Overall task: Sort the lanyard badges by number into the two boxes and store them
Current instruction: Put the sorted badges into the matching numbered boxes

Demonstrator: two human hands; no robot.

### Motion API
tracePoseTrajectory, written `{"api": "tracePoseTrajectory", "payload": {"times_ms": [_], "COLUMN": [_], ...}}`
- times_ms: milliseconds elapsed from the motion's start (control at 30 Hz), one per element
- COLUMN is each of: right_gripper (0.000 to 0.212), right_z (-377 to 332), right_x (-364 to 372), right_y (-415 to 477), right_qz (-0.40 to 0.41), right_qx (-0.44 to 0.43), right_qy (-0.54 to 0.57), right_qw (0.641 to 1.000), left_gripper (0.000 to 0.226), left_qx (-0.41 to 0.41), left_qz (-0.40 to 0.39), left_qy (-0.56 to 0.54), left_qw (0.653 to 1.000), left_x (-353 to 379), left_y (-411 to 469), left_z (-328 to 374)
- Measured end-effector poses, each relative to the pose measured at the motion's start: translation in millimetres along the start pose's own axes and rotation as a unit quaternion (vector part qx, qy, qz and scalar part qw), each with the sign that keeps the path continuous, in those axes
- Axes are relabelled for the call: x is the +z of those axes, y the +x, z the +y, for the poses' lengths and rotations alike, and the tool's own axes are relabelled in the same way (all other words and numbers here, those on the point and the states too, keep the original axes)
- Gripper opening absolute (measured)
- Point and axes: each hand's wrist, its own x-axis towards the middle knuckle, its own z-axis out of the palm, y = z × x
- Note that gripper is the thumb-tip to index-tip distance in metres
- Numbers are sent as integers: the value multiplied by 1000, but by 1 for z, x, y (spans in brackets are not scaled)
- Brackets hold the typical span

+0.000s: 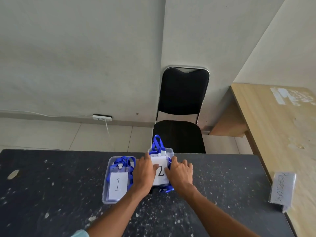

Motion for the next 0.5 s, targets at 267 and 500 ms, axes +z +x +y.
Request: {"api": "tracePoseTrajectory", "payload": {"times_ms": [267,500], "right_gripper": [41,43], "right_z": [-4,13], "right_x": [8,17], "right_y": [-11,-21], "right_qz": [65,31], "right_qx": [-25,-94], "right_qy": [71,-31], "right_qw": [995,995], "left_gripper": [49,49], "left_qx": [72,120], "left_qz": [-26,6], "left_qy": [68,132], "left_qw": [995,984], "left_x": [4,8], "left_y": [-7,-11], "left_z": [-8,-14]}}
